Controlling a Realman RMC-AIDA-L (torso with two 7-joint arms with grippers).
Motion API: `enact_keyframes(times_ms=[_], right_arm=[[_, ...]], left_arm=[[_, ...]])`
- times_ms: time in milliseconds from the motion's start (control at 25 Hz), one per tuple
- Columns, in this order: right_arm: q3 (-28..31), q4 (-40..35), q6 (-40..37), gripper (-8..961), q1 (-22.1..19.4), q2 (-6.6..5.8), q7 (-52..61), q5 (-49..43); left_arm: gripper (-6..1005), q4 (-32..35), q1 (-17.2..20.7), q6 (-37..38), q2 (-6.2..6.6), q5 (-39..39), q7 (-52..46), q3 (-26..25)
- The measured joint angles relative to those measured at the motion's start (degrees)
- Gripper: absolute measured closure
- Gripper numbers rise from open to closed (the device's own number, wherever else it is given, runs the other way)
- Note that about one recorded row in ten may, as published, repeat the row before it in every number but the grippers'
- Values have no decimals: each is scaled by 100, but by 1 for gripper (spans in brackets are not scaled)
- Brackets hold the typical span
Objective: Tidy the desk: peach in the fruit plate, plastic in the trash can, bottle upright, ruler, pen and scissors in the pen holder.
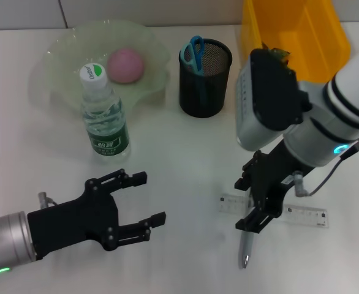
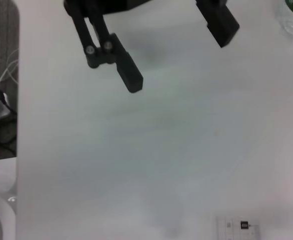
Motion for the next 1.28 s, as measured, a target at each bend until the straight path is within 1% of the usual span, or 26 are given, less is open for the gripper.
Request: enact_keyframes(times_ms=[80,480,840,1080,1280], right_arm=[[-128,239,246,188,70,5,55,37],[-346,689,775,192,216,3,238,33],[-620,706,889,195,294,4,495,-29],[-659,704,913,224,338,4,608,-38],[-776,817,981,335,396,4,644,-75]], left_arm=[[192,-60,28,8,5,5,28,-61],[192,-78,49,3,-10,15,34,-37],[192,-96,16,-16,-35,17,38,-29],[192,-94,13,-17,-37,16,46,-31],[192,-94,13,-17,-37,16,47,-24]])
